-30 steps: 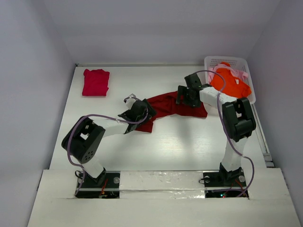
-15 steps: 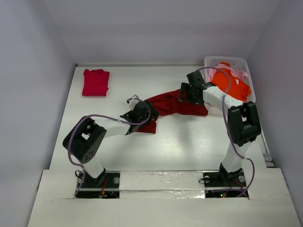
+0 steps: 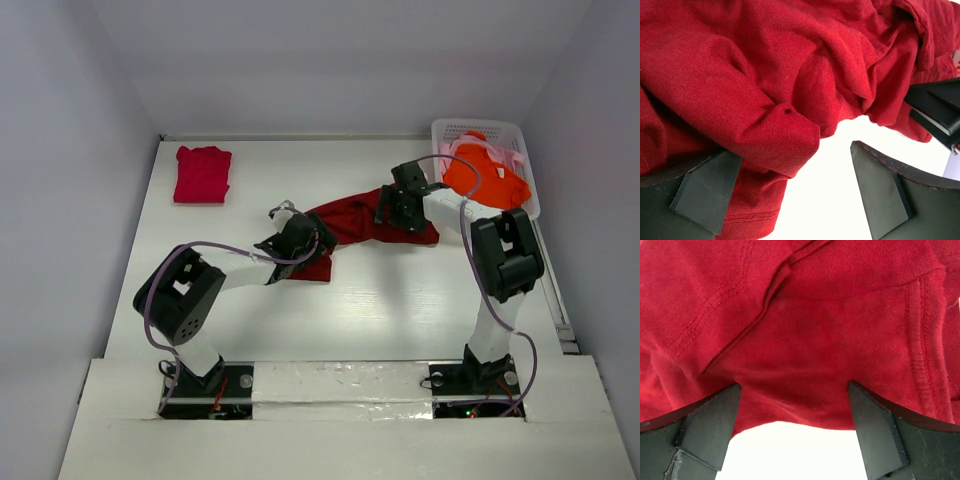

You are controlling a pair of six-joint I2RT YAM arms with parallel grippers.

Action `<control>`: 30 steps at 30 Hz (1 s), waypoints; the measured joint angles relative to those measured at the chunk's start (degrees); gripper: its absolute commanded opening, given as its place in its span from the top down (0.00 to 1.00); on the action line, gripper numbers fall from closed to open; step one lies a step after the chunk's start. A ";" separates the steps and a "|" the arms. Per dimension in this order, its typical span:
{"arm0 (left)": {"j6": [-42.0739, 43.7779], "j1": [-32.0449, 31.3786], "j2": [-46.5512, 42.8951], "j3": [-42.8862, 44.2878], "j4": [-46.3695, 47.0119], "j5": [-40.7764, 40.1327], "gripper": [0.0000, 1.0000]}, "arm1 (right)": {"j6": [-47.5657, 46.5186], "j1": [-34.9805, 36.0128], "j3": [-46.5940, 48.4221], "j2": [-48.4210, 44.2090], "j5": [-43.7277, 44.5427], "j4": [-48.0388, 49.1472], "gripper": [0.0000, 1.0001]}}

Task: Fold and stack the t-shirts
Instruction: Fold the tshirt

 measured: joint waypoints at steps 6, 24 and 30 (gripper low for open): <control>0.00 -0.07 0.42 0.00 0.13 0.20 0.06 | 0.15 0.00 0.00 1.09 -1.51 3.48 0.07; -0.87 -4.42 -1.18 -1.57 1.84 0.61 0.06 | -1.05 -0.02 3.74 3.17 -3.98 6.45 0.07; -1.03 -7.34 -2.93 -2.43 0.31 1.03 0.06 | -1.40 -0.02 5.53 4.04 -3.93 6.45 0.07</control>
